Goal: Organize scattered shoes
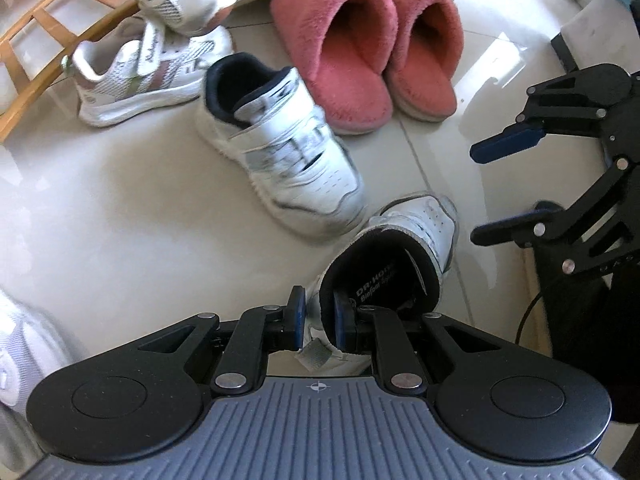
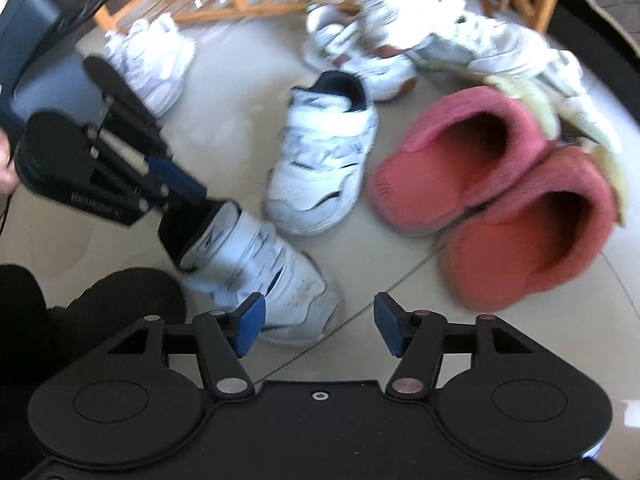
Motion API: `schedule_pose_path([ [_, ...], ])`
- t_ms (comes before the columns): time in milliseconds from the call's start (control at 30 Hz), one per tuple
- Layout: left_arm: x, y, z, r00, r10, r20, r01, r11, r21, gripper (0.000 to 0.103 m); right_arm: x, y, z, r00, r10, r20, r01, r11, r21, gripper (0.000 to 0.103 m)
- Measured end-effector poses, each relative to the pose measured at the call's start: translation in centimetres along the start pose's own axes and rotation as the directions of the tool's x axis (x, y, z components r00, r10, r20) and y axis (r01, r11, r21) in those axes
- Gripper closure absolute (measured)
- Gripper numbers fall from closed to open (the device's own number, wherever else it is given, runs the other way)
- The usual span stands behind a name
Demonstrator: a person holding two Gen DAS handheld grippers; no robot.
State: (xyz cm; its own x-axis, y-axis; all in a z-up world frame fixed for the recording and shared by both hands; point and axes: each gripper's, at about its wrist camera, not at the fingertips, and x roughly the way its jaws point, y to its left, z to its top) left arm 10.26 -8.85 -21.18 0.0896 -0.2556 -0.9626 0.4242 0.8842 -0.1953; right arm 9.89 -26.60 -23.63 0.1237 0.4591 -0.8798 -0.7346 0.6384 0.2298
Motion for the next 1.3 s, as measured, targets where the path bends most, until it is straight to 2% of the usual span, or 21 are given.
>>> schedule_pose_path([
  [233,-0.7,2.3,-0.3,1.0,0.01,-0.017,-0.01,1.0,0.014,0.089,1.9,2.4,1.4,0.999,0.051,-0.005,-0.051,0.992,-0.114,0.035],
  [433,-0.6,2.8,0.3,1.0,0.012,-0.016,-0.012,1.0,0.024,0.089,3.6,3.1,2.4,0.996,0.089,-0.028,-0.092,0.985,-0.147,0.035],
  [667,-0.7,2.8,-0.3,1.0,0.011,-0.026,-0.01,0.999,0.04,0.089,5.3,3.7,2.6,0.993,0.093,-0.07,-0.103,0.982,-0.156,0.032],
  [867,-1.5,5.0,-1.3,0.998,0.041,-0.041,-0.041,0.999,0.0,0.089,5.2,5.2,3.3,0.991,0.11,-0.072,-0.122,0.974,-0.192,0.032],
  [1067,-2.0,7.5,-1.7,0.997,0.077,-0.015,-0.078,0.994,-0.077,0.089,4.7,6.9,5.6,0.987,0.091,-0.133,-0.126,0.951,-0.282,0.032],
  [1200,-2.6,8.4,-2.2,0.996,0.085,-0.001,-0.085,0.99,-0.109,0.089,4.7,7.5,7.8,0.986,0.118,-0.12,-0.148,0.946,-0.289,0.032],
  [1300,-3.2,8.7,-3.1,0.996,0.084,-0.001,-0.084,0.99,-0.116,0.089,4.6,8.0,9.3,0.991,0.12,-0.063,-0.134,0.932,-0.336,0.032],
])
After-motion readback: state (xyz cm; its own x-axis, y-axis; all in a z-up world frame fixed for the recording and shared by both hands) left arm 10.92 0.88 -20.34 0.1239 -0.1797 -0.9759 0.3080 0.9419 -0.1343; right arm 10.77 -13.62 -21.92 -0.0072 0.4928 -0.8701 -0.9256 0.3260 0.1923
